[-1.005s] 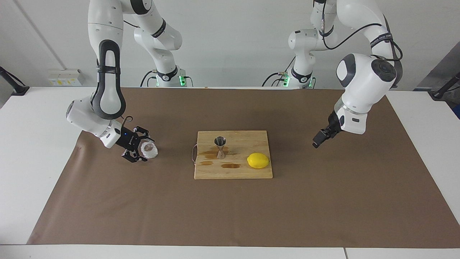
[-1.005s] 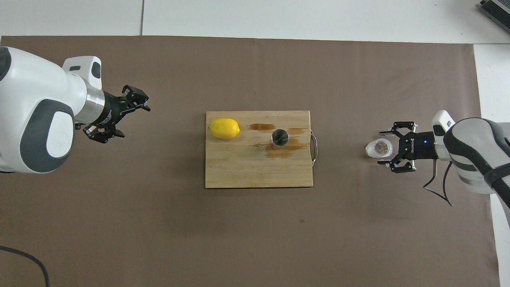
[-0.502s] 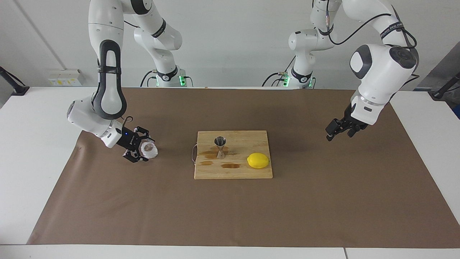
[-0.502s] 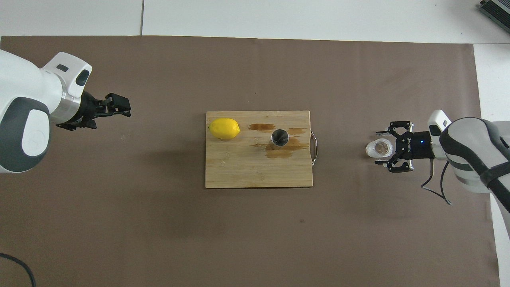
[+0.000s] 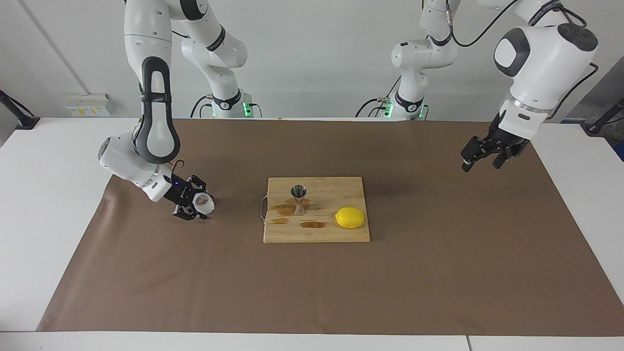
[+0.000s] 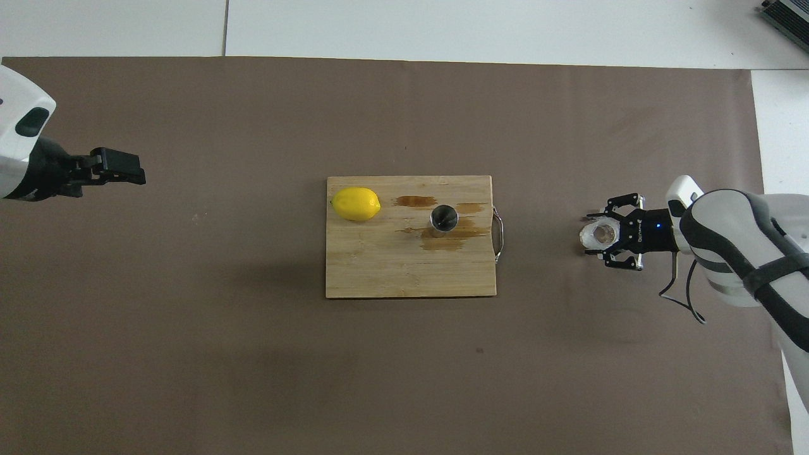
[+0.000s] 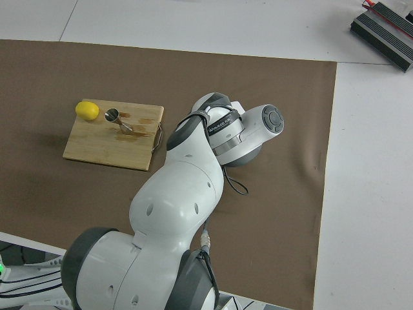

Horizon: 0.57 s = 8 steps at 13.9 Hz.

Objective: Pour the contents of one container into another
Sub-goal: 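Grasp the white cup with the right gripper while the left gripper retracts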

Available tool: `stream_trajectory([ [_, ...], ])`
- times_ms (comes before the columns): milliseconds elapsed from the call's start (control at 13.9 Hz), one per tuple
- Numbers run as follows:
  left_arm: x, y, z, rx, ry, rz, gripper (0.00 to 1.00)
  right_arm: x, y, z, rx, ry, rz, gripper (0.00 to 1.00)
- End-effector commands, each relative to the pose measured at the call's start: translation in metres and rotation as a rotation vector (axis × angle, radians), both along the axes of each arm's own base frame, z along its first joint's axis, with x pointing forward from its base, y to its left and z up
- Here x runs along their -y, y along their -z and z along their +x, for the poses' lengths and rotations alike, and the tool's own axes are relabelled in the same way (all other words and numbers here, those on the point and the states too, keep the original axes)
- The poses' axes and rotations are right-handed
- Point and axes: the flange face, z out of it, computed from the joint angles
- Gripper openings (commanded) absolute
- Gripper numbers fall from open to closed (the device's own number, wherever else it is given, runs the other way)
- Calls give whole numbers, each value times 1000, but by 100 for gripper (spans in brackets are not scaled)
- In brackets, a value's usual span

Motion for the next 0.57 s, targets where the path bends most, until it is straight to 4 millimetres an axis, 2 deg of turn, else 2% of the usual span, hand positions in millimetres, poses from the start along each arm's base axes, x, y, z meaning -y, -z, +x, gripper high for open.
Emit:
stream_trajectory([
  [0,-10,-23,-4,-21,59,46,100,1,1,-3,17,6,17,55],
  [72,-12,-31,-6,-30,64,50,100,3,1,-3,16,9,19,48],
  [287,-15,-50,-11,-44,62,51,100,3,2,-3,15,8,19,43],
  [502,-15,-53,-15,-62,68,51,100,1,-1,-2,15,8,20,41],
])
